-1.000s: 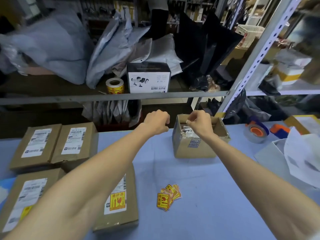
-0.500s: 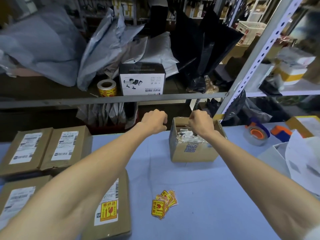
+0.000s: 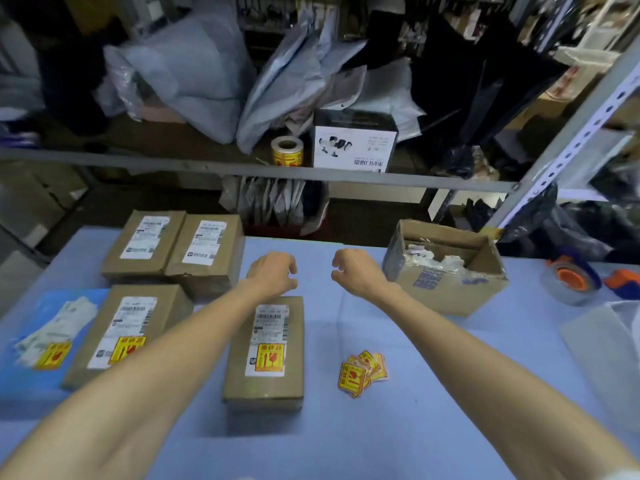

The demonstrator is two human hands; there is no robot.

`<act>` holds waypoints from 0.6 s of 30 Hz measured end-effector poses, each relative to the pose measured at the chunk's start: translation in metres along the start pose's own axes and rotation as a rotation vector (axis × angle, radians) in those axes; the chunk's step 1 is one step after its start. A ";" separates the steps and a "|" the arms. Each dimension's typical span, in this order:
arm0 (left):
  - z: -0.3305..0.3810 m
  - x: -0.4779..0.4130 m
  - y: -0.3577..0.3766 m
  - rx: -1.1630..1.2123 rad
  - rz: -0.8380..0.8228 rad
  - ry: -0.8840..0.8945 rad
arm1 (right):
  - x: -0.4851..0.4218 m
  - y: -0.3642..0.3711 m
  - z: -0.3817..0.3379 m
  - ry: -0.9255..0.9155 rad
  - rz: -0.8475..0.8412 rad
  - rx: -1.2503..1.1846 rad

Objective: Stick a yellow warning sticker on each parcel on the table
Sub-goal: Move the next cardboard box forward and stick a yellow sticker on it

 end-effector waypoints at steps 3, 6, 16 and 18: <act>-0.039 0.038 0.030 0.018 -0.020 -0.046 | 0.028 0.064 -0.017 0.052 -0.186 -0.037; -0.069 0.075 0.053 0.050 -0.005 -0.063 | 0.067 0.117 -0.035 0.134 -0.376 -0.235; -0.151 0.127 0.029 0.140 0.172 -0.111 | 0.082 0.163 -0.125 0.344 -0.188 -0.819; -0.177 0.139 0.000 0.057 0.311 -0.181 | 0.074 0.172 -0.143 0.332 -0.217 -0.844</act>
Point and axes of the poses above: each hand's wrist, its own x-axis away from the middle knuckle, its own y-axis out of the palm, z = x × y, the point moved 9 cm from there along -x, towards the middle knuckle, and after that the axes turned 7 degrees about x, right-handed, at the moved point
